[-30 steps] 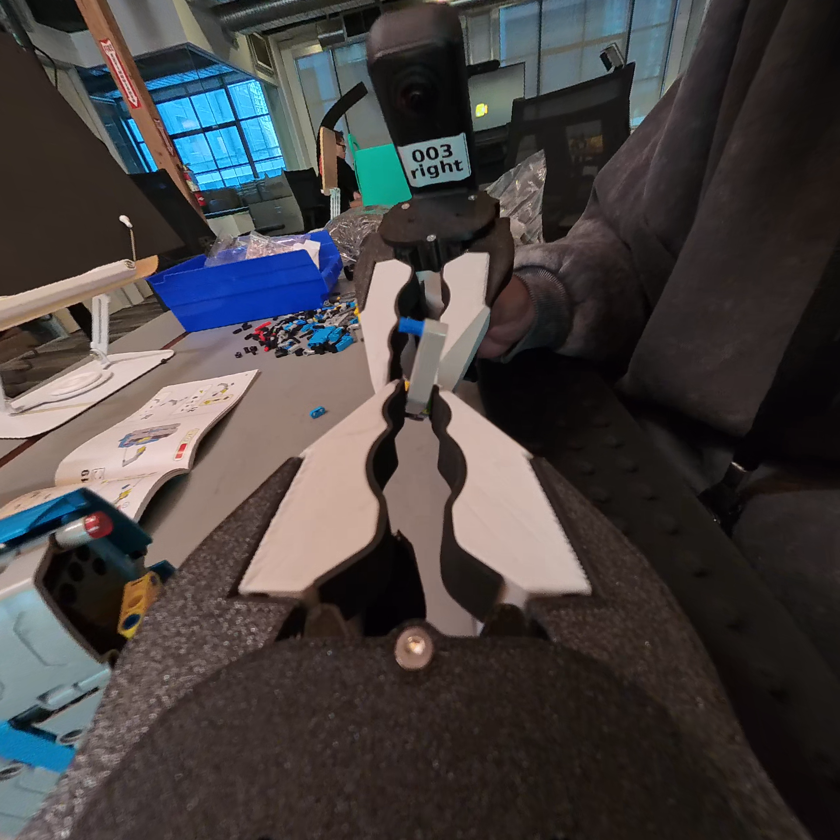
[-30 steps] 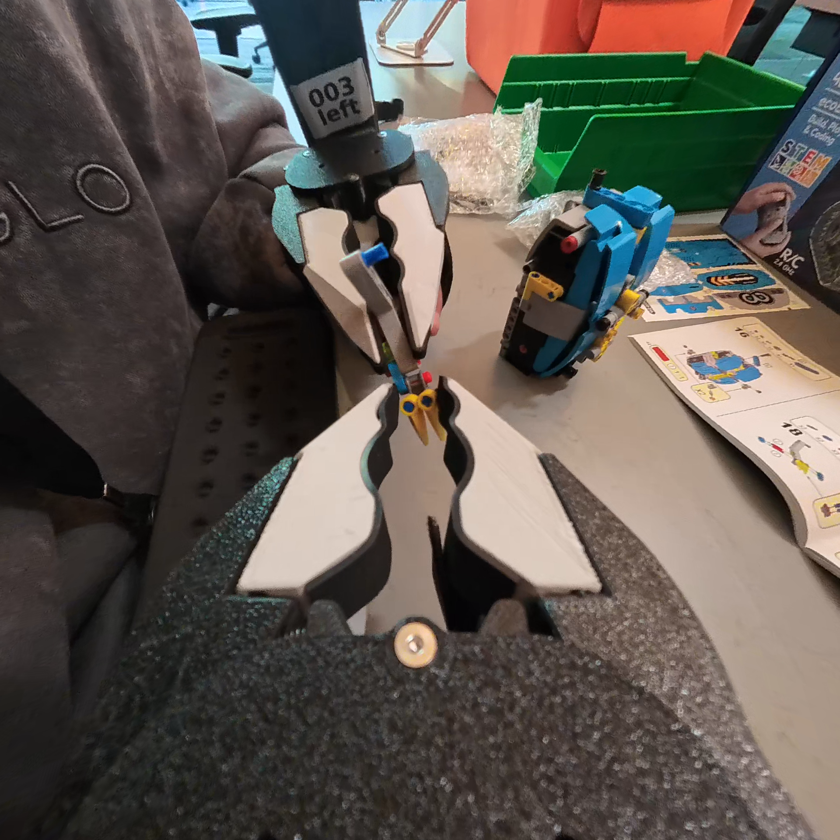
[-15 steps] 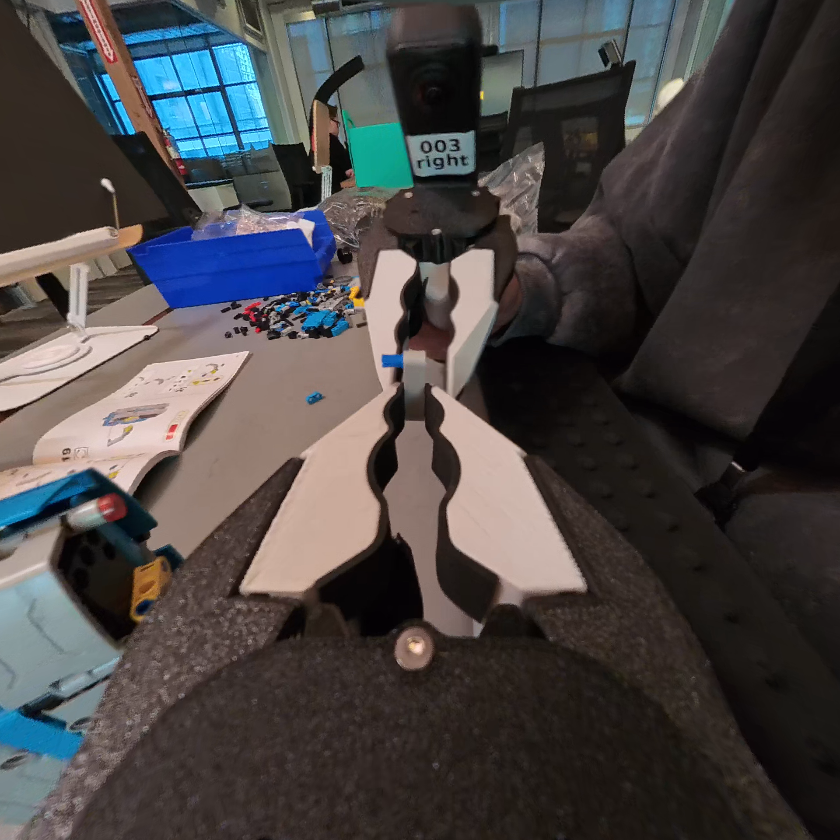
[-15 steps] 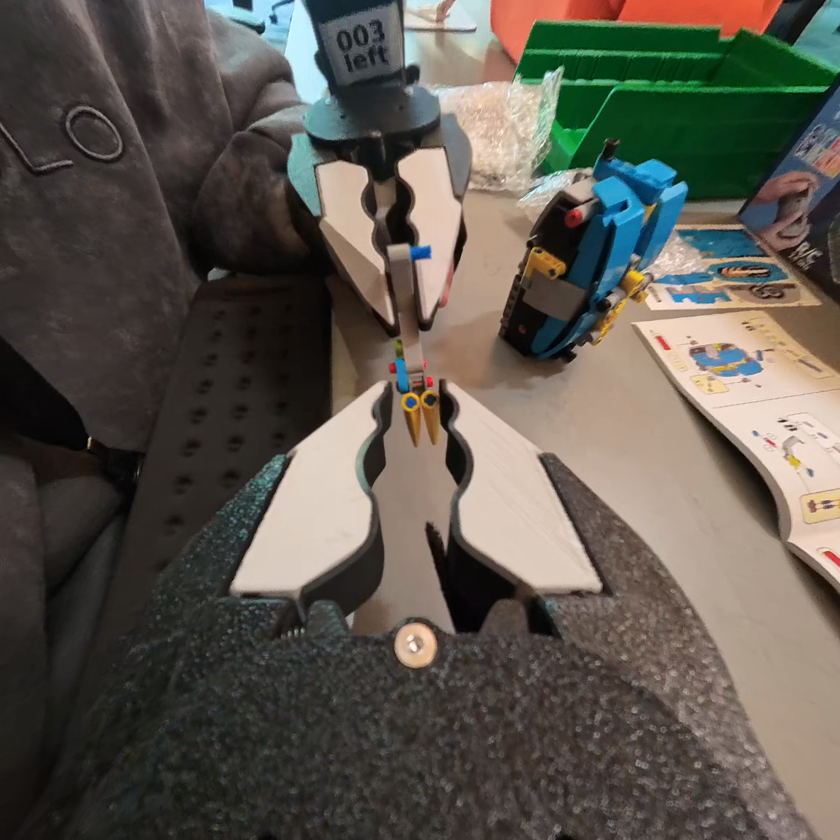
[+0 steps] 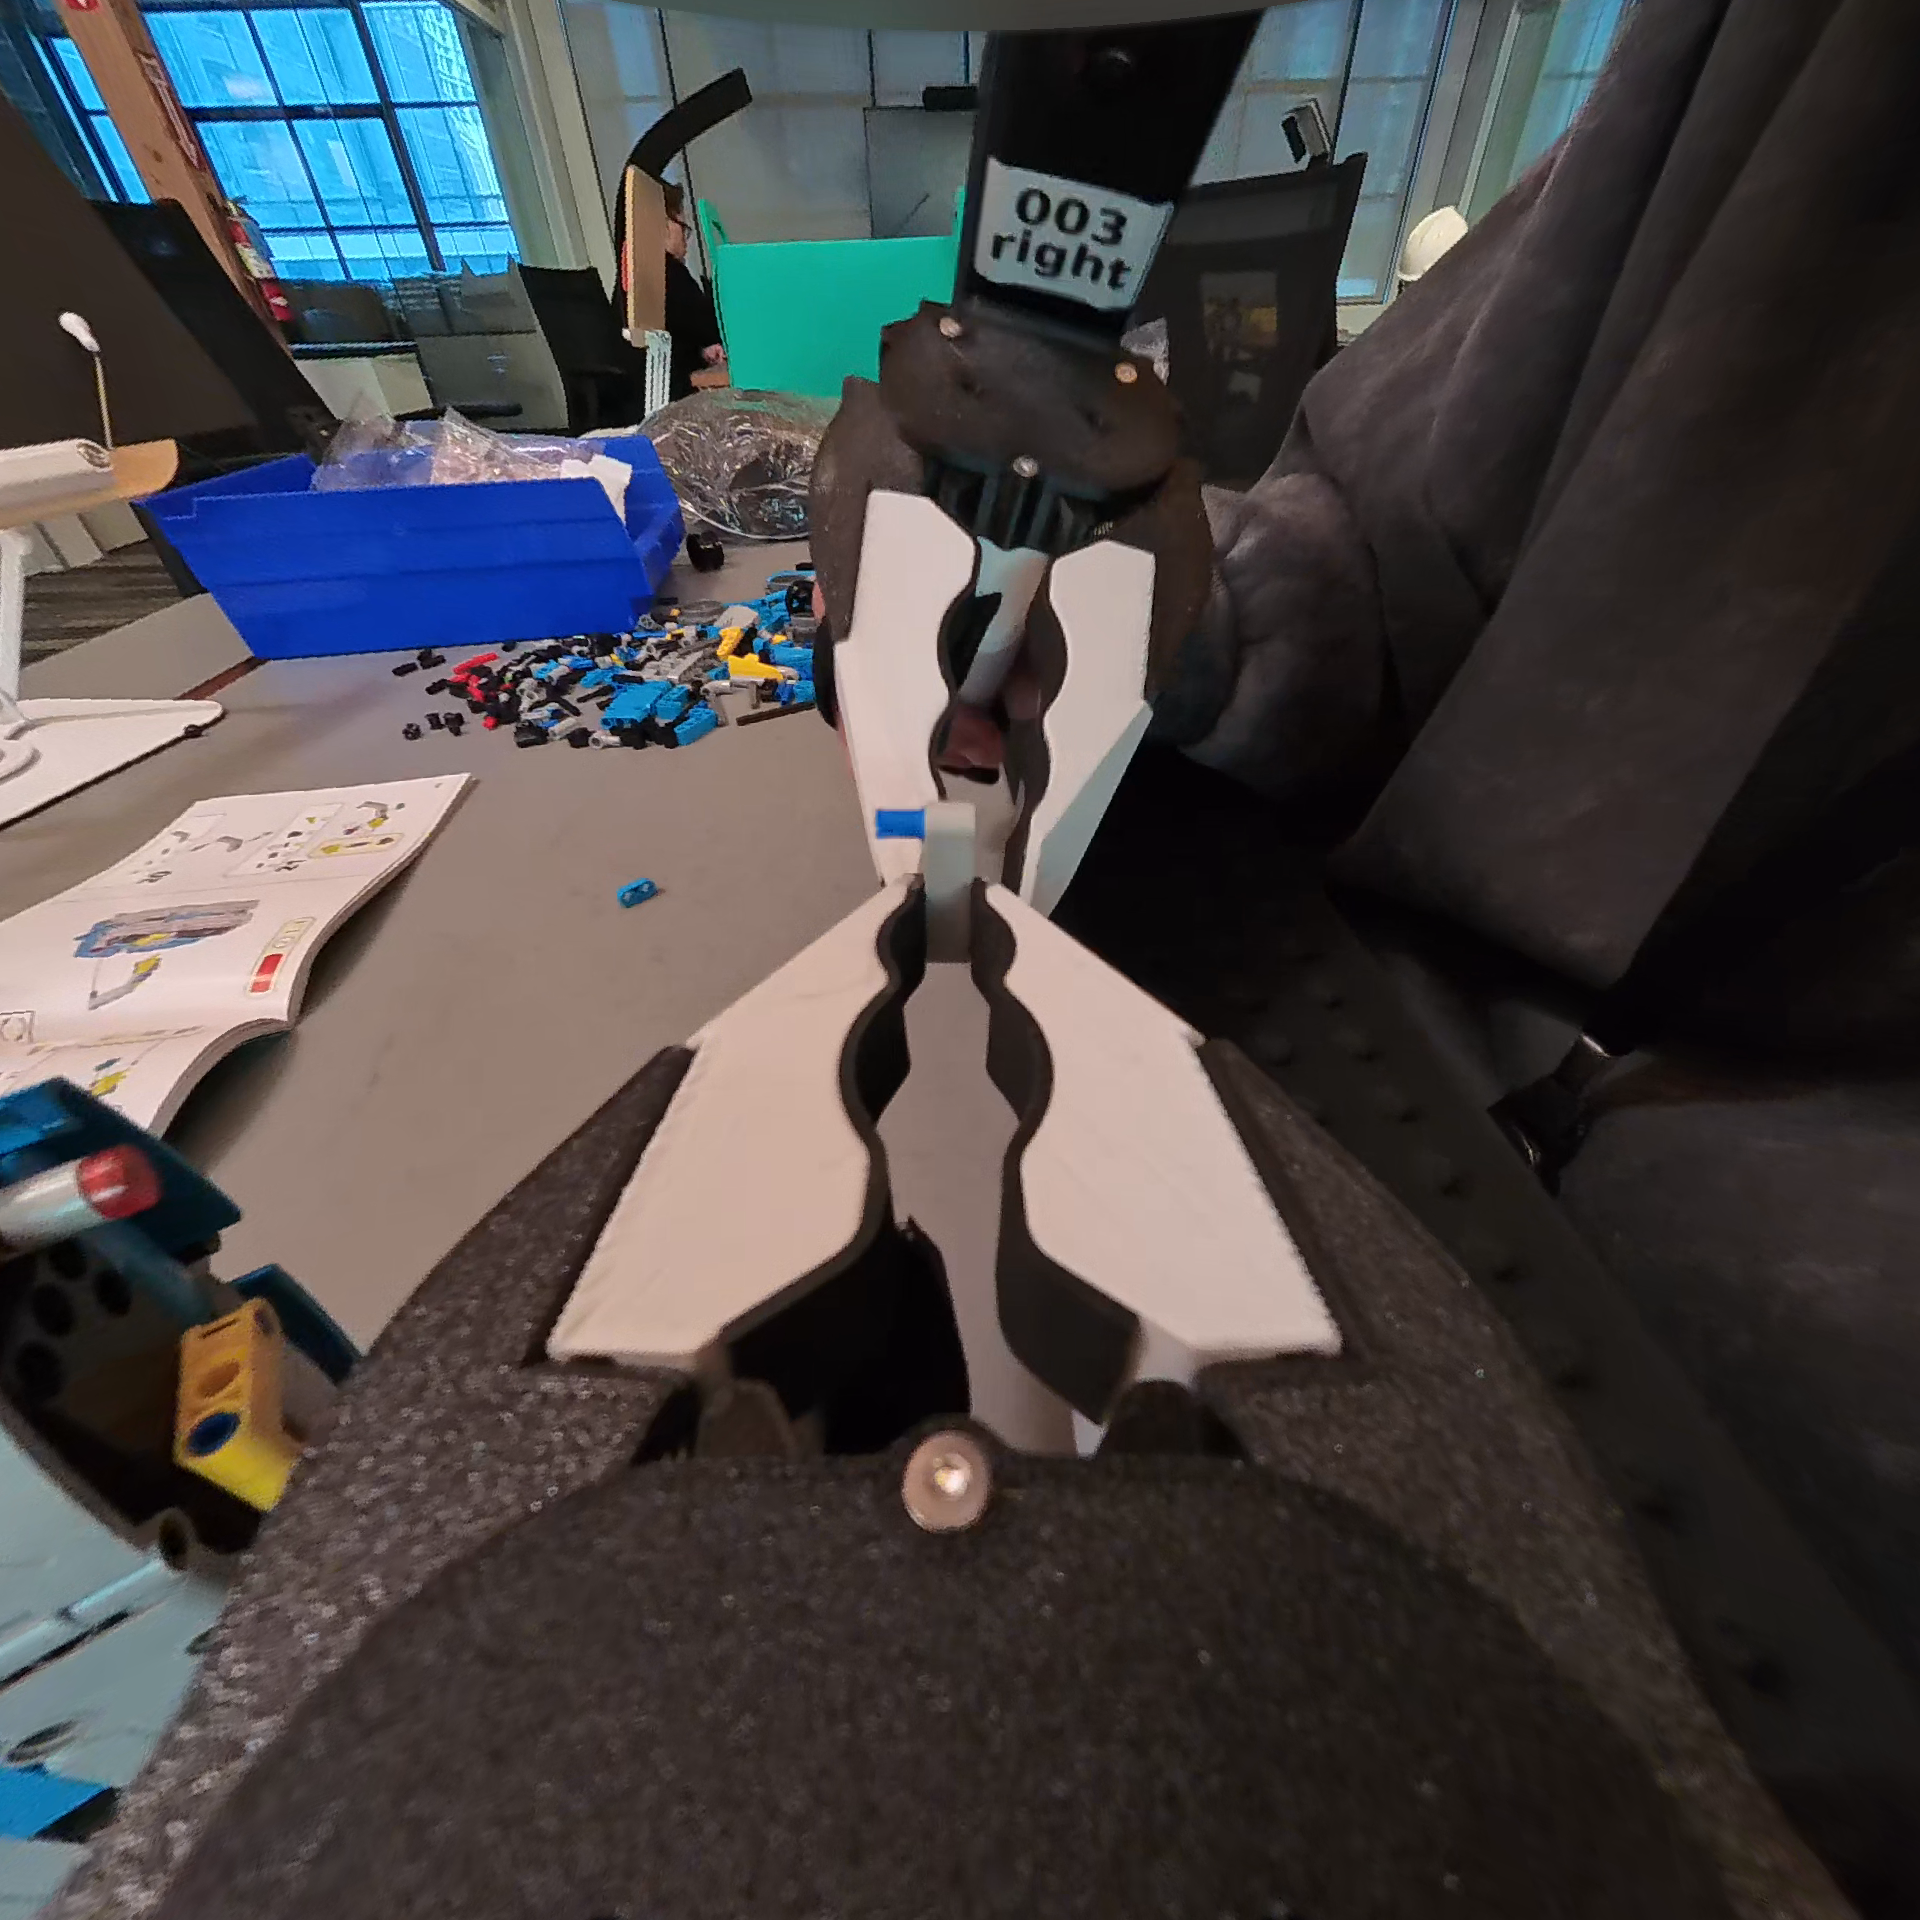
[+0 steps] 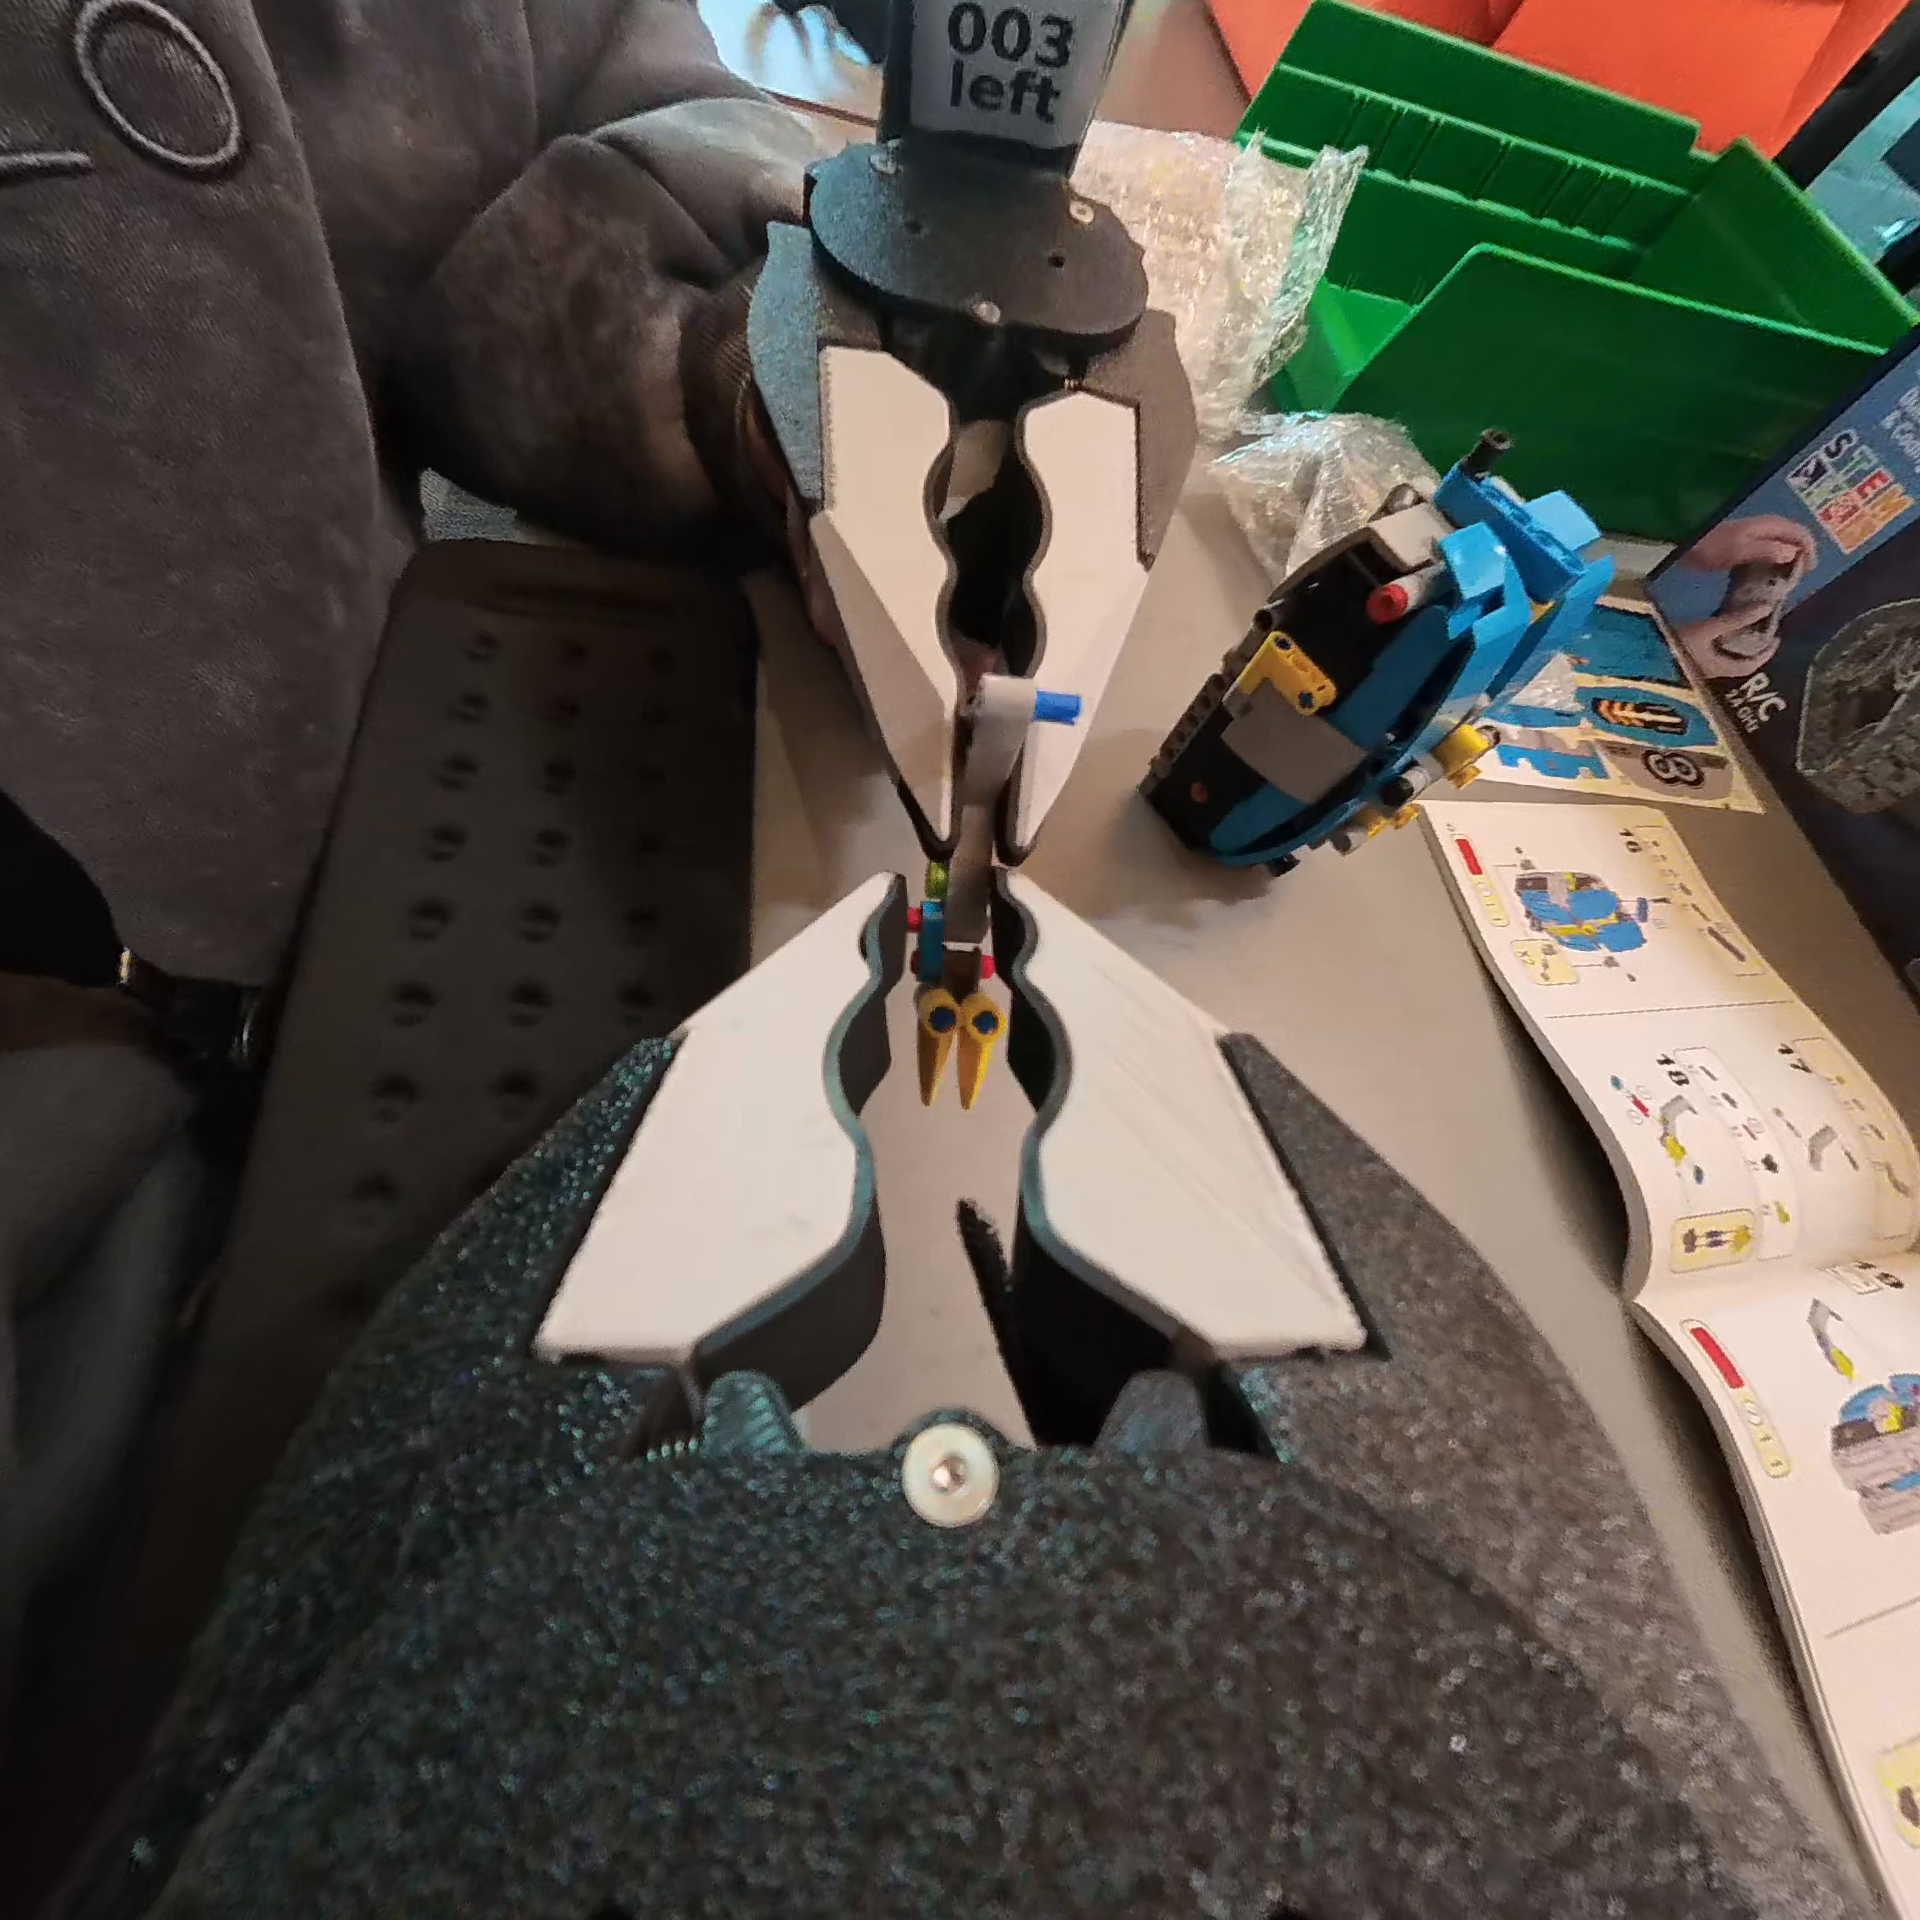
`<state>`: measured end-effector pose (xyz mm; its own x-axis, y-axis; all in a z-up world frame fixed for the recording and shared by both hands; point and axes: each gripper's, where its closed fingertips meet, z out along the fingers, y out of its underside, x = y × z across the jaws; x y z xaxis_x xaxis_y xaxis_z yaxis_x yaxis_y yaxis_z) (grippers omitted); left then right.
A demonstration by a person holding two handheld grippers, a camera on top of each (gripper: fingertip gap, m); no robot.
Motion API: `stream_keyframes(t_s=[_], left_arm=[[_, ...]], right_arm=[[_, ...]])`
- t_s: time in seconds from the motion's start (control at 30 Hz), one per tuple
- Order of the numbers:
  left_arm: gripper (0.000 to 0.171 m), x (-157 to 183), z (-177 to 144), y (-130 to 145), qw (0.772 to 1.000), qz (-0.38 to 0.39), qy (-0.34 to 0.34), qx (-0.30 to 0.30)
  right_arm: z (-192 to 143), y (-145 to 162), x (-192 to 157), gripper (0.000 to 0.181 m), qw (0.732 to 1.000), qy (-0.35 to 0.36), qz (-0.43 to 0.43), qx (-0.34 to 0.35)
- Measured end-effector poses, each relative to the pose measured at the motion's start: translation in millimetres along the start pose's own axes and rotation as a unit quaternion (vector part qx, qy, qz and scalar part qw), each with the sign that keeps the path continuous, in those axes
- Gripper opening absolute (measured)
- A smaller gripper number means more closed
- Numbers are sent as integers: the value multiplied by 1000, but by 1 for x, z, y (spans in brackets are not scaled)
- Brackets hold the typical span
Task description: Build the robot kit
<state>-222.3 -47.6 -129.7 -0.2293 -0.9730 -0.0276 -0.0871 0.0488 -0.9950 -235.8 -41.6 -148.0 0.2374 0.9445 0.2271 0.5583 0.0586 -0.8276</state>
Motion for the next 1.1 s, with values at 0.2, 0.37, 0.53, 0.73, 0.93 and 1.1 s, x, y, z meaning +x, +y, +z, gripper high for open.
stream_keyframes(t_s=[0.2, 0.37, 0.53, 0.73, 0.93, 1.1], left_arm=[[7, 4, 2, 3, 1000, 12, 6, -10], [7, 7, 2, 3, 1000, 12, 16, -8], [7, 4, 1, 3, 1000, -1, 16, -7], [7, 8, 2, 3, 1000, 10, 19, -10], [7, 7, 2, 4, 1000, 9, 14, -12], [7, 7, 3, 4, 1000, 12, 13, -13]], right_arm=[[0, 3, -3, 10, 1000, -18, -1, -25], [-1, 1, -6, 11, 1000, -27, 3, -8], [0, 5, -18, 37, 996, -73, 38, -17], [1, 7, -11, 16, 999, -28, -8, -25], [2, 9, -8, 15, 999, -19, -8, -45], [2, 9, -9, 14, 999, -23, 0, -44]])
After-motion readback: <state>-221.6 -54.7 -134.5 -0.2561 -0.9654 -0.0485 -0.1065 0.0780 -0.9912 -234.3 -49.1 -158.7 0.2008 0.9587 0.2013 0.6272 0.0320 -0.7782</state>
